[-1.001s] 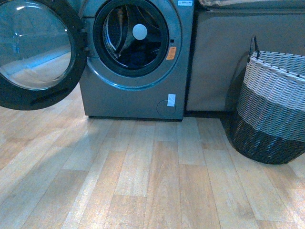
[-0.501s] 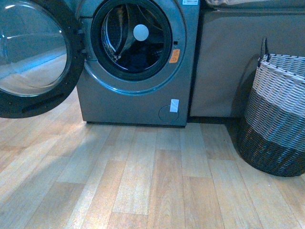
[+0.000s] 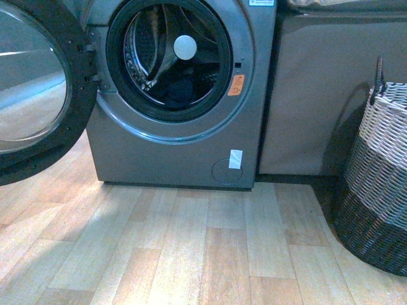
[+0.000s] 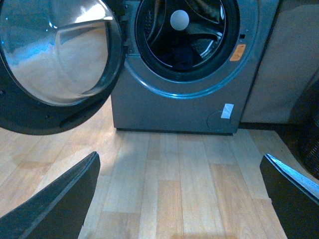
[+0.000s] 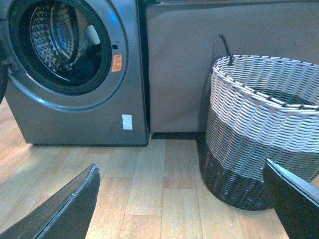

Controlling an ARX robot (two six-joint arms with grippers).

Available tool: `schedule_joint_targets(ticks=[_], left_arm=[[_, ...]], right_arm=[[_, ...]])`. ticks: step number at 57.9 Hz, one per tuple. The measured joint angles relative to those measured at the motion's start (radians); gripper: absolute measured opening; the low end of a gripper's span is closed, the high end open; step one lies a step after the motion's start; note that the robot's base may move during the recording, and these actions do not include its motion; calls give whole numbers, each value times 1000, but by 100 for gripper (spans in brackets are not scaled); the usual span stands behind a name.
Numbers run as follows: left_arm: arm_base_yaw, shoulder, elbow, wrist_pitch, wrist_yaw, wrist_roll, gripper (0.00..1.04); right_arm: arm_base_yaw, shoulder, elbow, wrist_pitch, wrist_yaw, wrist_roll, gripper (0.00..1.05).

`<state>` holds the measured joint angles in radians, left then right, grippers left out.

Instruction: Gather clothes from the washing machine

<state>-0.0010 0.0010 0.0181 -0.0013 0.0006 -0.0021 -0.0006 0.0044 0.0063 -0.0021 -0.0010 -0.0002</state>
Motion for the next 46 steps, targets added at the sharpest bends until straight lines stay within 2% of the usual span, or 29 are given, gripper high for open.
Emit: schedule_joint_targets(ticks=[46], left_arm=[[0, 1, 0, -1, -2, 0, 98]], right_arm=[[0, 0, 0, -1, -2, 0, 97]])
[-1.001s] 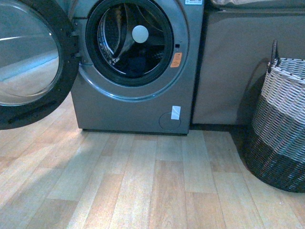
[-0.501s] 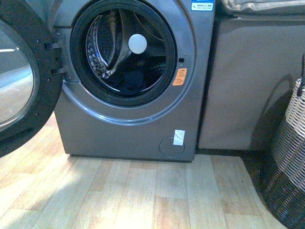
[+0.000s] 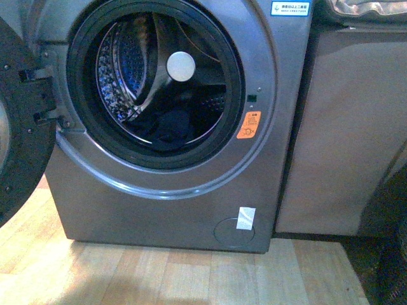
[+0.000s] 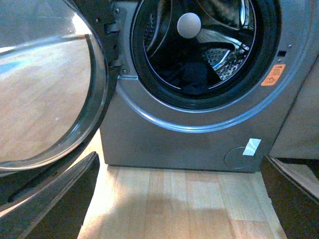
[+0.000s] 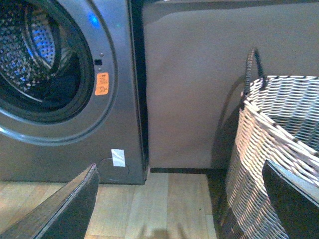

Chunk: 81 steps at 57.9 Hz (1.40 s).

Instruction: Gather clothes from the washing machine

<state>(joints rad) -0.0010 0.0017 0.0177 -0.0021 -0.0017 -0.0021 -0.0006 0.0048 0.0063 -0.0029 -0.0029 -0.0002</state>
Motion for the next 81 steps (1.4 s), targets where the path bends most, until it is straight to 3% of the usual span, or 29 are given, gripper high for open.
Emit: schedule_joint_targets(ticks=[48, 54, 58, 62, 71, 81], left_arm=[[0, 2, 0, 1, 2, 0, 98], [98, 123, 5, 47, 319, -150, 98], [99, 245, 11, 127, 372, -201, 98], [58, 396, 35, 258, 352, -218, 98], [-100, 795, 134, 549, 174, -161, 98], [-192, 1133, 283, 688, 123, -86, 98]], right_arm=[[0, 0, 0, 0, 1, 0, 97], [0, 0, 0, 0, 3, 0, 97], [0, 0, 0, 0, 1, 0, 97], [0, 0, 0, 0, 1, 0, 97], [0, 0, 0, 0, 1, 0, 97], [0, 0, 0, 0, 1, 0, 97]])
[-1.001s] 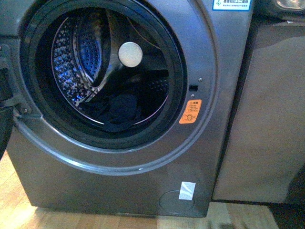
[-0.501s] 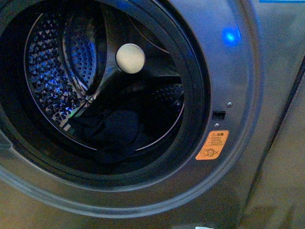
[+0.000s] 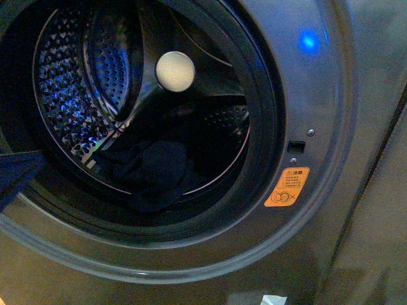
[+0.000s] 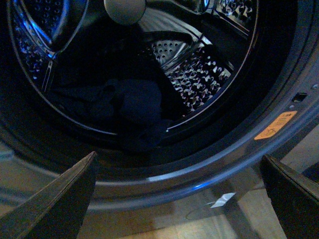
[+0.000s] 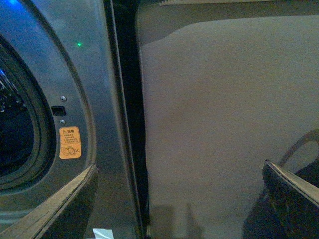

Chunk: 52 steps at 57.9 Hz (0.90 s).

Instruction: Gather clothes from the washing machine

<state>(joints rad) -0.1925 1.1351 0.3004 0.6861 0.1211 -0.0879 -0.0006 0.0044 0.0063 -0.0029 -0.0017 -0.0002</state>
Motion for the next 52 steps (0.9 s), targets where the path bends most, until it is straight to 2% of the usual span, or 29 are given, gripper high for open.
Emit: schedule_joint_targets(ticks=[8, 26, 52], left_arm=[[-19, 201, 131, 26, -26, 48, 98], [-34, 650, 509, 31, -1, 123, 98], [-16, 1072, 974, -174, -51, 232, 98]], right_arm=[[0, 0, 0, 0, 0, 0, 97], [0, 0, 0, 0, 0, 0, 97], [0, 0, 0, 0, 0, 0, 97]])
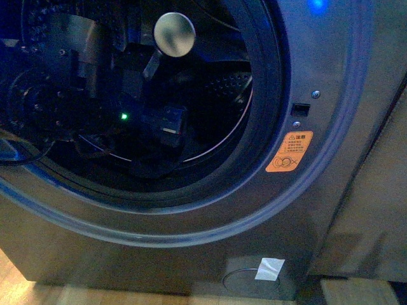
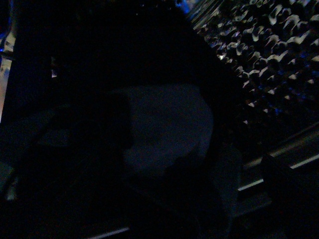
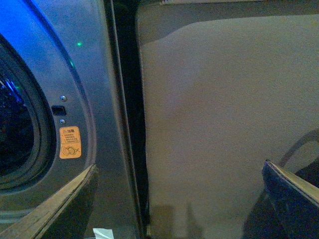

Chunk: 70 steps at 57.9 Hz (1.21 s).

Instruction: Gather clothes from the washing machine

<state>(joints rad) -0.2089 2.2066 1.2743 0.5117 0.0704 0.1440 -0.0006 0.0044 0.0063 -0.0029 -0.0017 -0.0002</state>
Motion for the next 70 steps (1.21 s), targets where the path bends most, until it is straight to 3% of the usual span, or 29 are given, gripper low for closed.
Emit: schedule_joint_targets(ticks=[30, 42, 62, 70], left_arm=[[0, 252, 452, -314, -58, 54, 98], [10, 308, 503, -403, -222, 60, 98], [25, 322, 483, -432, -167, -32, 98], [23, 319, 481, -460, -167, -73, 81]], right_arm=[[0, 0, 0, 0, 0, 0, 97], [0, 0, 0, 0, 0, 0, 97], [0, 0, 0, 0, 0, 0, 97], [0, 0, 0, 0, 0, 0, 97]])
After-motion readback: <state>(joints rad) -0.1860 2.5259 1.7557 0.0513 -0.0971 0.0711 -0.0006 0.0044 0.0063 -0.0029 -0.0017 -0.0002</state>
